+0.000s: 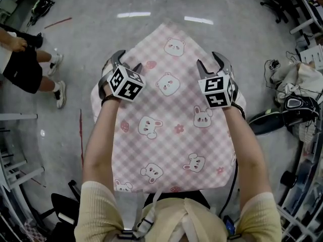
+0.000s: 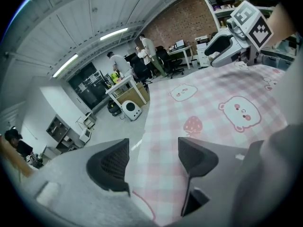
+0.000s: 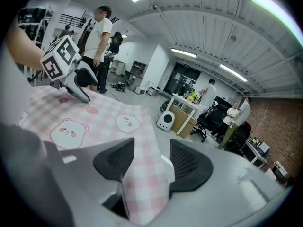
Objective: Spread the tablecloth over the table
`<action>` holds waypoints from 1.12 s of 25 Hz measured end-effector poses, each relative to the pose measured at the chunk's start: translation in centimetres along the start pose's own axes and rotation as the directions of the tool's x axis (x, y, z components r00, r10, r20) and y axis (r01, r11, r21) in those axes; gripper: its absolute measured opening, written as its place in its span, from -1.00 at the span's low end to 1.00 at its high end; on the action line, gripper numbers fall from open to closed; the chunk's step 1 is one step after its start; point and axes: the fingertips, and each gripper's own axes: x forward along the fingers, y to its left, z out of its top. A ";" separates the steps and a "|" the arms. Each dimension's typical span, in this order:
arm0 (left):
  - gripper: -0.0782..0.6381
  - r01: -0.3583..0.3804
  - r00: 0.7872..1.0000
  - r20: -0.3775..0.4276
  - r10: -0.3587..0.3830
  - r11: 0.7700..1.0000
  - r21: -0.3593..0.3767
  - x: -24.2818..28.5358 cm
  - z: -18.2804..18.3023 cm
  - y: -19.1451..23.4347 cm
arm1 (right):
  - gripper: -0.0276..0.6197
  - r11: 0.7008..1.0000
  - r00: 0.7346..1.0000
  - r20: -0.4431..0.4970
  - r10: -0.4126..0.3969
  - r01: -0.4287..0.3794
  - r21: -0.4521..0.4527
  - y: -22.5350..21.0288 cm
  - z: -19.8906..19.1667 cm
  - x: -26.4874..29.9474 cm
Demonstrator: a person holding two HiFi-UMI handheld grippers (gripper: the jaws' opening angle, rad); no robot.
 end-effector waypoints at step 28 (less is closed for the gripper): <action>-0.67 0.070 0.963 0.268 0.037 0.923 -0.378 -16.9 5.3 -3.7 | -0.66 0.971 0.985 0.170 -0.013 -0.028 0.237 -0.6 2.7 -15.3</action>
